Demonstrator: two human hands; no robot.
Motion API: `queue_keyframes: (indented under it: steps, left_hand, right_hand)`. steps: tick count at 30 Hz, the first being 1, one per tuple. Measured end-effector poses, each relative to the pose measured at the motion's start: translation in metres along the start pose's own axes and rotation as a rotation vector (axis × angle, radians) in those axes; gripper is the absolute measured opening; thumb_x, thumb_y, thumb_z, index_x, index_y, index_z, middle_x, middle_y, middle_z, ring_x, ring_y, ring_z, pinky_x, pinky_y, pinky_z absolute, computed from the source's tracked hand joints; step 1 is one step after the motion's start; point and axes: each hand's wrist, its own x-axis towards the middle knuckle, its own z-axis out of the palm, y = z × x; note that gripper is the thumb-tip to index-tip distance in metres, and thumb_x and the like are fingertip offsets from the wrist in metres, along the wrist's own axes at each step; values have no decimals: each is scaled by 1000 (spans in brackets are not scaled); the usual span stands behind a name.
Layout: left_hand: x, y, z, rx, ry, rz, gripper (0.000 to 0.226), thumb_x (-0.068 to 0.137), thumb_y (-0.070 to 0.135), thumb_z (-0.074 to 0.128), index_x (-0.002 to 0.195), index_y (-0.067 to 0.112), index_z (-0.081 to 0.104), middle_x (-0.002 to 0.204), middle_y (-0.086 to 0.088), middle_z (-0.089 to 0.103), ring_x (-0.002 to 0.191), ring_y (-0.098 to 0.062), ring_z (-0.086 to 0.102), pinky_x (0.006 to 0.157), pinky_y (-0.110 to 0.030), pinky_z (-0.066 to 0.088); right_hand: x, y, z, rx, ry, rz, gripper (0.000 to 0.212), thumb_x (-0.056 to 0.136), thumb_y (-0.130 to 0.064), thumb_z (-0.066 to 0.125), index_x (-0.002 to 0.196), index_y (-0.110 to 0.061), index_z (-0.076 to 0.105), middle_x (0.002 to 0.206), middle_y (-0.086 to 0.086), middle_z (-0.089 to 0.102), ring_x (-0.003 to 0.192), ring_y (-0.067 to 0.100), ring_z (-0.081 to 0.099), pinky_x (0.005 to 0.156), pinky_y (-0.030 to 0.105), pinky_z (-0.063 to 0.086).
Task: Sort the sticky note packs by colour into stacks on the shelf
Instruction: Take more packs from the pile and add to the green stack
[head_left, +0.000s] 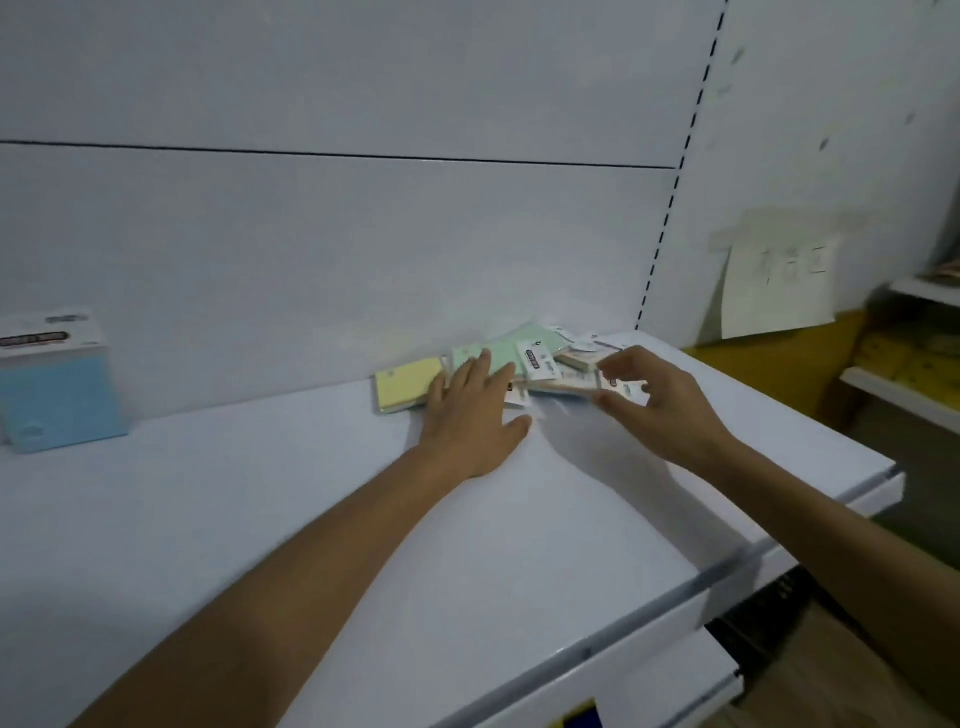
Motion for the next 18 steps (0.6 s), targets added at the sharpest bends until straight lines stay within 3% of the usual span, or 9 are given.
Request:
queue_keyframes:
  steps: [3, 6, 9, 12, 15, 18]
  left_hand:
    - [-3, -2, -2, 35, 131, -16, 61, 88, 58, 42, 139, 25, 37, 142, -1, 42, 131, -22, 34, 109, -42, 21]
    - [-8, 0, -7, 44, 267, 11, 46, 91, 51, 42, 127, 24, 52, 120, 1, 54, 114, -22, 46, 97, -38, 29]
    - [-9, -1, -7, 8, 284, 10, 42, 92, 41, 46, 130, 23, 52, 130, -1, 51, 122, -24, 44, 98, -38, 30]
    - [-6, -2, -2, 25, 155, -42, 55, 93, 48, 40, 143, 25, 34, 155, -1, 25, 143, -21, 19, 114, -41, 14]
    - [-2, -1, 3, 25, 43, -86, 59, 93, 51, 32, 145, 26, 23, 160, -1, 10, 147, -20, 3, 118, -44, 3]
    - [-3, 1, 1, 37, 102, -96, 55, 91, 54, 26, 140, 29, 32, 155, 0, 24, 142, -20, 18, 113, -42, 12]
  right_hand:
    - [29, 11, 9, 33, 19, 5, 28, 85, -31, 65, 110, -21, 59, 113, -2, 65, 102, 12, 57, 80, 26, 39]
    - [60, 8, 30, 21, 35, 14, 27, 86, -29, 61, 110, -17, 60, 114, 2, 65, 105, 19, 56, 79, 27, 38]
    - [76, 10, 46, -1, 73, 30, 29, 87, -26, 58, 113, -14, 60, 116, 6, 64, 108, 24, 54, 83, 32, 40]
    - [76, 23, 61, -141, 1, -11, 39, 89, -29, 53, 127, -17, 55, 127, 8, 60, 118, 29, 50, 98, 40, 37]
    - [84, 29, 66, -199, -47, -69, 42, 90, -25, 47, 132, -24, 51, 136, 2, 53, 126, 28, 45, 106, 41, 29]
    - [88, 29, 62, -170, -42, -62, 40, 88, -26, 47, 127, -29, 56, 129, -1, 60, 120, 26, 50, 103, 41, 32]
